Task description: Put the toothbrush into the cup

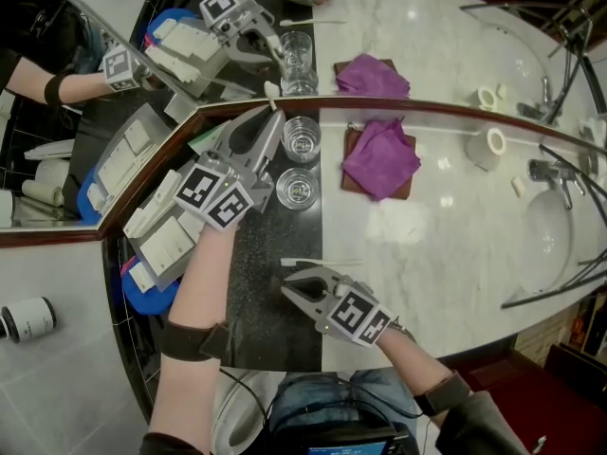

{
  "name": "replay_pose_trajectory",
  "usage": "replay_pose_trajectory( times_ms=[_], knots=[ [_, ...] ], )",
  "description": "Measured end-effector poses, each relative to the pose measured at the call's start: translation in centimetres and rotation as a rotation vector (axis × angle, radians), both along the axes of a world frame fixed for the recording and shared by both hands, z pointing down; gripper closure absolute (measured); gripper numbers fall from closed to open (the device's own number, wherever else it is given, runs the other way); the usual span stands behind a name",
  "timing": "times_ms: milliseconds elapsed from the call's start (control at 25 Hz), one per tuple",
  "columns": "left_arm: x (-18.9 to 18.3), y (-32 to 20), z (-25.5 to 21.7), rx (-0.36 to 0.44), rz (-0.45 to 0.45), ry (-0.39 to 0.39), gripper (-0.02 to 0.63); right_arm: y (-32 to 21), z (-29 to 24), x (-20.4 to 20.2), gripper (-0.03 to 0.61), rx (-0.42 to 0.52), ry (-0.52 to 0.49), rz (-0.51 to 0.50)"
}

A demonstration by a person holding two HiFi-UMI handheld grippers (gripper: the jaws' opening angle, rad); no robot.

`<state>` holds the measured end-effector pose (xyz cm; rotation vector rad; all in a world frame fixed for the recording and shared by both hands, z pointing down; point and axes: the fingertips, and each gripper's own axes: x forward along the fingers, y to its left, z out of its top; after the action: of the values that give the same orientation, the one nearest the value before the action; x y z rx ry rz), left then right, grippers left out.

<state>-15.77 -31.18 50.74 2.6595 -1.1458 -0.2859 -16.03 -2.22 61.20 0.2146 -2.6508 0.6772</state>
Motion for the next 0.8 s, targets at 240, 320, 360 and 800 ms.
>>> replay_pose_trajectory(
  times_ms=[240, 320, 360, 800],
  knots=[
    [0.3, 0.3, 1.9, -0.021, 0.018, -0.054, 0.592, -0.1, 0.3, 0.3, 0.560, -0.005, 0.001, 0.007],
    [0.4, 0.4, 2.5, -0.027, 0.022, -0.080, 0.592, -0.1, 0.3, 0.3, 0.560, -0.006, 0.000, 0.008],
    [0.5, 0.4, 2.8, -0.029, 0.023, -0.093, 0.592, -0.2, 0.3, 0.4, 0.560, -0.006, 0.000, 0.009],
    [0.3, 0.7, 5.4, -0.081, 0.027, -0.191, 0.559, -0.4, 0.3, 0.7, 0.560, -0.012, -0.005, 0.019]
  ],
)
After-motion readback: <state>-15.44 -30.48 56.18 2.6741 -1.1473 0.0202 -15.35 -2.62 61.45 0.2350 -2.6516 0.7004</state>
